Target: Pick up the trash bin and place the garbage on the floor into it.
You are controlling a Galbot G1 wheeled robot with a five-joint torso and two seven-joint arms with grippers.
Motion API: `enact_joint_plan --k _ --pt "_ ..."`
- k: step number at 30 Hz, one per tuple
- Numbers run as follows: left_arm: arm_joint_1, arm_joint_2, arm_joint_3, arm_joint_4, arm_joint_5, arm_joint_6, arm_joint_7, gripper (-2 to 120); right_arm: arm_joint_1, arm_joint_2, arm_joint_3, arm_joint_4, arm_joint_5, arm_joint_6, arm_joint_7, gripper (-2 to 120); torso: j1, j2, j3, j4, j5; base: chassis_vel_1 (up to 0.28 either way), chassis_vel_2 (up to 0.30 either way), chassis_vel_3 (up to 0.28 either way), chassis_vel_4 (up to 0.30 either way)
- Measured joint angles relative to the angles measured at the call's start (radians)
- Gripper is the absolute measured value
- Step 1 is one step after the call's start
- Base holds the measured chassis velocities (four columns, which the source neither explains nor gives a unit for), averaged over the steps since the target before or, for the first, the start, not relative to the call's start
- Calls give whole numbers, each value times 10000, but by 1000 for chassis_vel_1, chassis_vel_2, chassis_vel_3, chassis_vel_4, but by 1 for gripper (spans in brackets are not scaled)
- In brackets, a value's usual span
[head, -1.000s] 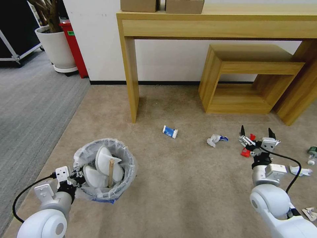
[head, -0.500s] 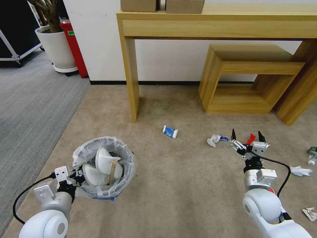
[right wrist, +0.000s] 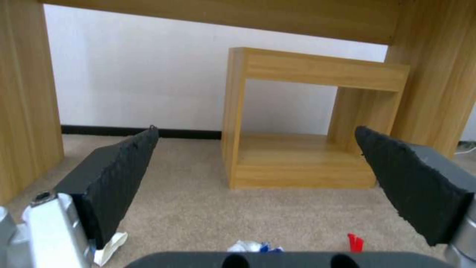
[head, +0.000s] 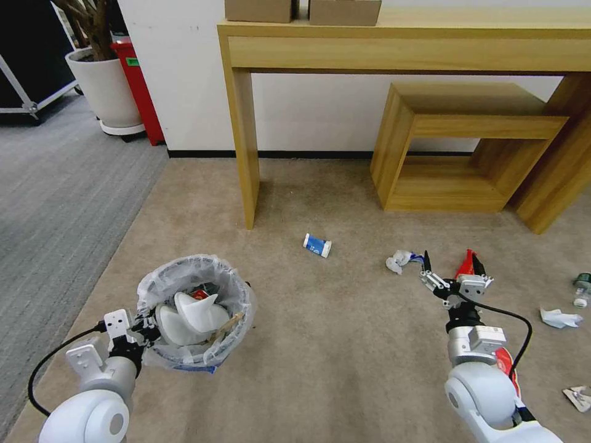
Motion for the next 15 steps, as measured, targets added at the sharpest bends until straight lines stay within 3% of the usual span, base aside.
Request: enact_joint_plan --k 5,15 --pt "75 200 58 -109 -307 256 -184 0 -17 -96 34 79 37 -20 -14 100 0 0 0 2 -1 0 0 0 0" --pt "-83 836 117 -545 -2091 1332 -1170 0 -120 -169 132 311 182 -152 -23 100 1 -1 0 1 2 0 0 0 0"
